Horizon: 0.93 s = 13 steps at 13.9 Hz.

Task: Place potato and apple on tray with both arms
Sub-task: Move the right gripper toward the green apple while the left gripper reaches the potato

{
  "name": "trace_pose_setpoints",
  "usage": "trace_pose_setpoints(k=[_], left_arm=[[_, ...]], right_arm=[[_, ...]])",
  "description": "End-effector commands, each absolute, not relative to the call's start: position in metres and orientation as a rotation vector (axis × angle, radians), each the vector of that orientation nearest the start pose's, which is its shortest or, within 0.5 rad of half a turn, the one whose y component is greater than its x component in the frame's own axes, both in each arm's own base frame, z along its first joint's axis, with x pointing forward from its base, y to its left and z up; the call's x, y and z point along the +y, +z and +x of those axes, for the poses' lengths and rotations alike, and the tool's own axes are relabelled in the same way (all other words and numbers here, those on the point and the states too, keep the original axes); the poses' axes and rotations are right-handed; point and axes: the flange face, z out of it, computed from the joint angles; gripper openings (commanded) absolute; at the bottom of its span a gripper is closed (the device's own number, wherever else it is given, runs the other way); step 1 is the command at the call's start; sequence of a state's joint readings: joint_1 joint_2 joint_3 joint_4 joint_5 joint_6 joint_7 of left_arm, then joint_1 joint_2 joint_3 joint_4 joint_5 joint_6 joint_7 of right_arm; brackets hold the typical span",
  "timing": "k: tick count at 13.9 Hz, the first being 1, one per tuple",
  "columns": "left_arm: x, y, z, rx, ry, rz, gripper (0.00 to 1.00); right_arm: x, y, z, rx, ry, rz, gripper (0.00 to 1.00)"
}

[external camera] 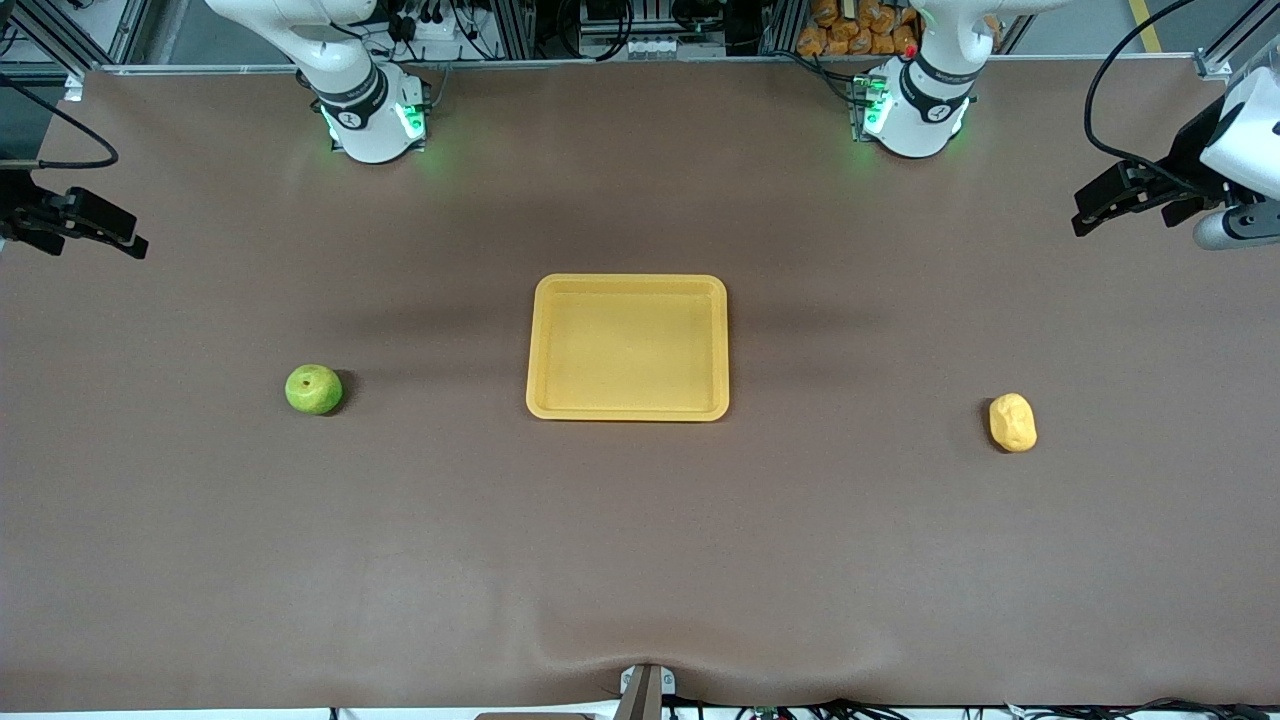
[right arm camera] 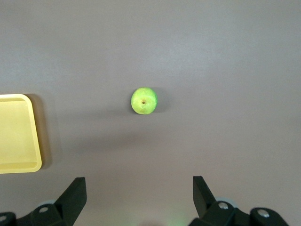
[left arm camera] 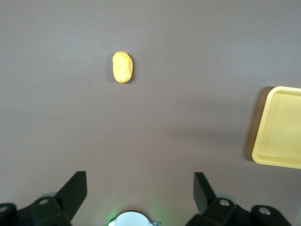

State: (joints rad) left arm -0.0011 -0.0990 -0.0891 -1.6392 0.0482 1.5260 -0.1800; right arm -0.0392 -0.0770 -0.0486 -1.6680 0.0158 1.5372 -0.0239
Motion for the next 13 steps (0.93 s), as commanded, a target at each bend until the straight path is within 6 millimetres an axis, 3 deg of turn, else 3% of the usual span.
trace_pose_setpoints(k=[1, 7, 13], left_arm=[[-0.042, 0.648, 0.517, -0.146, 0.025, -3.063, 1.00], [-0.039, 0.651, 0.517, -0.151, 0.026, -3.063, 1.00], [-0.031, 0.636, 0.523, -0.133, 0.064, -3.064, 1.00]], right_arm=[[-0.043, 0.622, 0.519, 0.107, 0.065, -3.112, 1.00], [-0.048, 0.613, 0.523, 0.091, 0.067, -3.112, 1.00], [-0.048, 0.581, 0.533, 0.077, 0.088, -3.112, 1.00]])
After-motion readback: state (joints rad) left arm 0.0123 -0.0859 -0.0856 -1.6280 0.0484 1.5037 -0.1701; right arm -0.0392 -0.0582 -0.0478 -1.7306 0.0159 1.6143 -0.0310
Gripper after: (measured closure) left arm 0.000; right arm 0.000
